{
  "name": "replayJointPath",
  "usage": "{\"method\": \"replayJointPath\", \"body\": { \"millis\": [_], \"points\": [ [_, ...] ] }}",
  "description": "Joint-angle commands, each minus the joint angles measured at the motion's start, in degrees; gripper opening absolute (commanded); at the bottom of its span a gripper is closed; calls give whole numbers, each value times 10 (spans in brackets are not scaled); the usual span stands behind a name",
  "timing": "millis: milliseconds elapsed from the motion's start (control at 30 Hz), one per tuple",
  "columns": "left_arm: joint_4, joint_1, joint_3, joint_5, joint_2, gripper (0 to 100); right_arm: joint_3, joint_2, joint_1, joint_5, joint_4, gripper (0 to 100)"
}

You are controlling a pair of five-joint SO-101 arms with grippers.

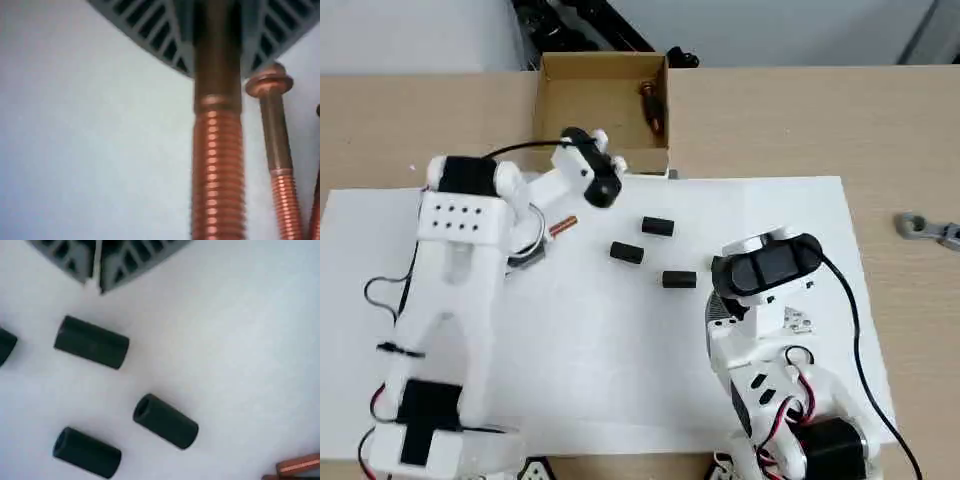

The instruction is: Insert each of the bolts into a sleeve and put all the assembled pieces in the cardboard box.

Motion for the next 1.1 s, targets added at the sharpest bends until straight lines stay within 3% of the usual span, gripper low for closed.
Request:
{"method": "replayJointPath", "body": {
  "millis": [0, 167, 433, 700, 933, 1067],
  "points": [
    [17, 18, 37, -65, -50, 6, -4, -4, 4, 3, -14, 4],
    [7, 59, 145, -126, -51, 7, -4, -4, 4, 3, -15, 4],
    [-94, 76, 259, -127, -21, 6, -4, 0, 4, 3, -15, 4],
    [-179, 68, 273, -127, 75, 9, -4, 0, 4, 3, -11, 4],
    [-138, 29, 200, -127, 154, 134, -4, 0, 4, 3, -10, 4],
    [-91, 12, 148, -127, 153, 146, -4, 0, 4, 3, -10, 4]
  ]
}}
